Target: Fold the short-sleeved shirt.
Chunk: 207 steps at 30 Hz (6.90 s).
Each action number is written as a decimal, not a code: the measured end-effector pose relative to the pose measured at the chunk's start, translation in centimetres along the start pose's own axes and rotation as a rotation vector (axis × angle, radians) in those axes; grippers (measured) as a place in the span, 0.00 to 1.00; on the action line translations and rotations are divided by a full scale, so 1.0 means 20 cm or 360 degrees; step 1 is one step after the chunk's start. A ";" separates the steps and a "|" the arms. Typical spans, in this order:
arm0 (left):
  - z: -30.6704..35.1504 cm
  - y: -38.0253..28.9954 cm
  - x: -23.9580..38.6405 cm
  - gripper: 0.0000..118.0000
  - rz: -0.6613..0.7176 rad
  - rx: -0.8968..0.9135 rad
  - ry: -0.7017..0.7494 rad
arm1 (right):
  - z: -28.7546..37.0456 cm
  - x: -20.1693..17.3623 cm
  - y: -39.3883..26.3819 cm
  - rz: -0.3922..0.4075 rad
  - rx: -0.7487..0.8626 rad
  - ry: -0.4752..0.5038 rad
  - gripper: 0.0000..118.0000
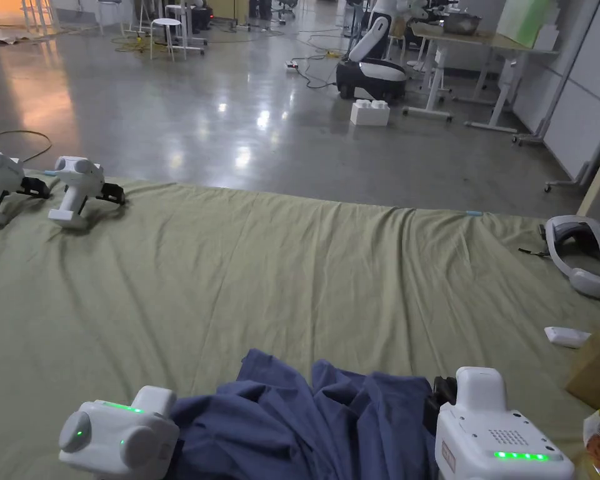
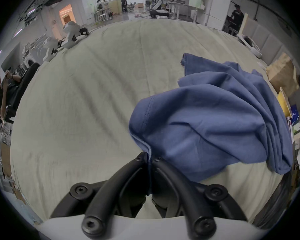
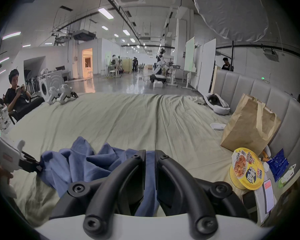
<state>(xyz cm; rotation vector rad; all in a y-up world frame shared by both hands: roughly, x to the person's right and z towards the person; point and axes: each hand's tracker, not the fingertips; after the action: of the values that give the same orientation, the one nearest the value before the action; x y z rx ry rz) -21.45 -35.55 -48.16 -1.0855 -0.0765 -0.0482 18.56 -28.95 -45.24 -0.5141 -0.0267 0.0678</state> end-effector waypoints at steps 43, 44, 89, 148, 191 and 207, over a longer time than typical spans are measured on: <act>0.93 0.36 -0.32 0.04 0.0258 0.0769 -0.0111 | -0.03 0.45 0.65 -0.0015 0.0021 0.0033 0.06; 0.98 0.40 -0.35 0.04 0.0252 0.0806 -0.0099 | 0.00 0.46 0.70 -0.0007 0.0044 0.0017 0.06; 0.73 0.04 -0.49 0.04 0.0286 0.0706 0.0152 | -0.03 0.24 0.37 0.0078 -0.0096 -0.0080 0.06; 0.46 0.13 0.02 0.01 0.0151 0.1041 -0.0006 | 0.33 -0.16 0.02 -0.0096 0.0464 -0.0073 0.03; 0.03 0.87 0.23 0.06 -0.0153 0.0593 -0.0052 | -0.09 0.40 -0.24 -0.0209 -0.0527 -0.0100 0.41; 0.54 0.24 -0.02 0.06 -0.0015 0.0774 -0.0017 | -0.26 0.32 -0.41 -0.0140 -0.0710 0.0116 0.07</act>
<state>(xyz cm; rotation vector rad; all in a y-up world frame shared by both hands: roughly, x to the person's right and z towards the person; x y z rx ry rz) -21.84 -23.84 -47.42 -0.5994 -0.0973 -0.0301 25.58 -38.15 -45.71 -0.9600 0.0073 -0.0446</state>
